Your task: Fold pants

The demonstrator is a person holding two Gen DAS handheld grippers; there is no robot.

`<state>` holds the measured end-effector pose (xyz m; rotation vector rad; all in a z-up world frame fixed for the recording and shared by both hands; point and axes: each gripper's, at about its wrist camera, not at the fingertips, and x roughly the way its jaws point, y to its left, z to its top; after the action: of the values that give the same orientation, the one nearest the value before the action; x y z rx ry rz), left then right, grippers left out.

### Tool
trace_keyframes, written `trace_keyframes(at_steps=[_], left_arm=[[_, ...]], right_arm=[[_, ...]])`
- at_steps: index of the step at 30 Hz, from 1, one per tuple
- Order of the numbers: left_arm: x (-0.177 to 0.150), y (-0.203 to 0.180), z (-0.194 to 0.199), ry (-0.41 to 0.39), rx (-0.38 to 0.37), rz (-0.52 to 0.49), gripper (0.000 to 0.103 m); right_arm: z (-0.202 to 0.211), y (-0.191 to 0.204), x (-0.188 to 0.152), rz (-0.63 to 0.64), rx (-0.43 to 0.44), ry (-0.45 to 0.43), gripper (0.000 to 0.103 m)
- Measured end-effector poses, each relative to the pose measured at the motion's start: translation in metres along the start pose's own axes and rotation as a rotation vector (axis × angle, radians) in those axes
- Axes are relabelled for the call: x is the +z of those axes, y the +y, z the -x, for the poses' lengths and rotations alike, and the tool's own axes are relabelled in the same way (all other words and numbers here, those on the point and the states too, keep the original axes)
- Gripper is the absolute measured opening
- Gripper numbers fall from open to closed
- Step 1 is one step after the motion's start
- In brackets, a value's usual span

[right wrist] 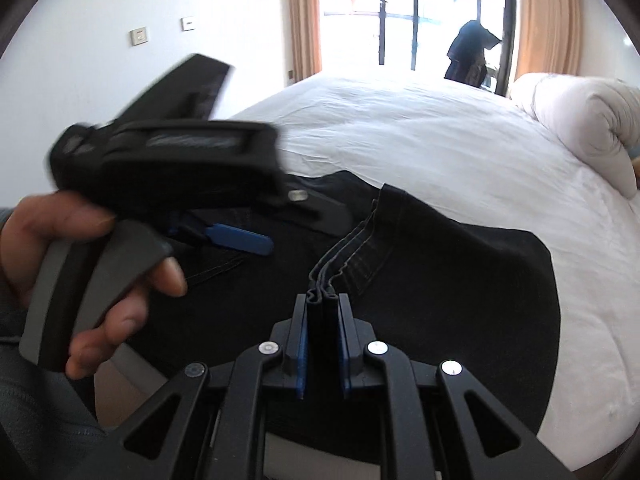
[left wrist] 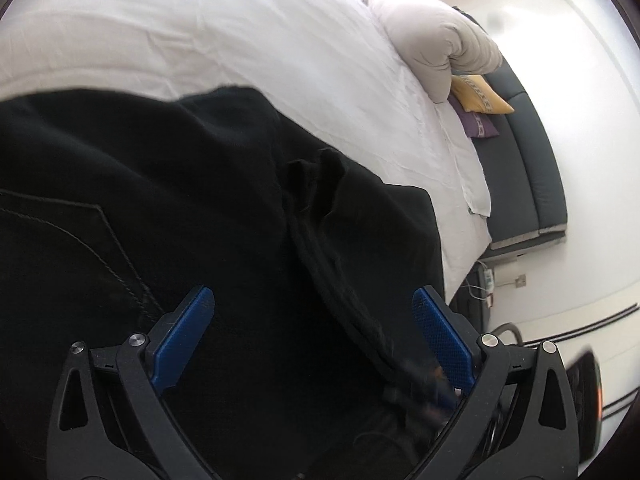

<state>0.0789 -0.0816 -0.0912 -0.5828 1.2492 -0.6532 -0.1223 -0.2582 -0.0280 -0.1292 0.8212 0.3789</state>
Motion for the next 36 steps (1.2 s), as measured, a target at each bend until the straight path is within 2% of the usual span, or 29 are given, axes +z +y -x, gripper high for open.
trace_keyframes(at_steps=[4, 6, 8, 13, 17, 22, 25, 26, 27, 28, 29, 30, 33, 36], left_arm=[[-0.002, -0.002, -0.008, 0.045, -0.019, 0.001, 0.099], [-0.001, 0.000, -0.006, 0.030, -0.019, 0.003, 0.090], [-0.002, 0.004, -0.002, 0.034, -0.009, -0.004, 0.066], [-0.003, 0.014, 0.009, 0.009, 0.008, 0.000, 0.051], [-0.010, 0.018, 0.009, 0.016, 0.039, -0.017, 0.046], [-0.015, 0.022, 0.011, 0.005, 0.089, -0.042, 0.048], [-0.014, 0.022, 0.019, -0.005, 0.120, -0.050, 0.048], [-0.014, 0.021, 0.025, -0.016, 0.152, -0.059, 0.051], [-0.014, 0.021, 0.030, -0.027, 0.168, -0.067, 0.054], [-0.014, 0.020, 0.041, -0.055, 0.195, -0.078, 0.065], [-0.012, 0.018, 0.050, -0.080, 0.219, -0.081, 0.071], [-0.009, 0.017, 0.063, -0.114, 0.247, -0.084, 0.071], [-0.004, 0.011, 0.090, -0.195, 0.289, -0.110, 0.071], [-0.006, -0.007, 0.091, -0.196, 0.232, -0.163, 0.071]], right_arm=[[0.007, 0.022, -0.003, 0.038, 0.030, -0.007, 0.014], [0.004, 0.029, -0.001, 0.041, 0.035, -0.002, 0.014], [0.001, 0.031, 0.003, 0.043, 0.035, 0.003, 0.014], [-0.005, 0.025, 0.015, 0.047, 0.060, 0.002, 0.014], [-0.009, 0.035, 0.014, 0.056, 0.080, 0.015, 0.014], [-0.020, 0.042, 0.015, 0.082, 0.107, 0.040, 0.015], [-0.043, 0.038, 0.012, 0.083, 0.123, 0.119, 0.020], [-0.047, 0.035, 0.011, 0.058, 0.131, 0.134, 0.020], [-0.047, 0.031, 0.010, 0.030, 0.149, 0.140, 0.026], [-0.043, 0.023, 0.012, -0.012, 0.184, 0.132, 0.035], [-0.038, 0.017, 0.013, -0.043, 0.207, 0.117, 0.040], [-0.031, 0.007, 0.016, -0.085, 0.232, 0.094, 0.045], [-0.007, -0.035, 0.026, -0.203, 0.258, 0.022, 0.045], [0.001, -0.103, 0.037, -0.374, 0.186, -0.038, 0.045]])
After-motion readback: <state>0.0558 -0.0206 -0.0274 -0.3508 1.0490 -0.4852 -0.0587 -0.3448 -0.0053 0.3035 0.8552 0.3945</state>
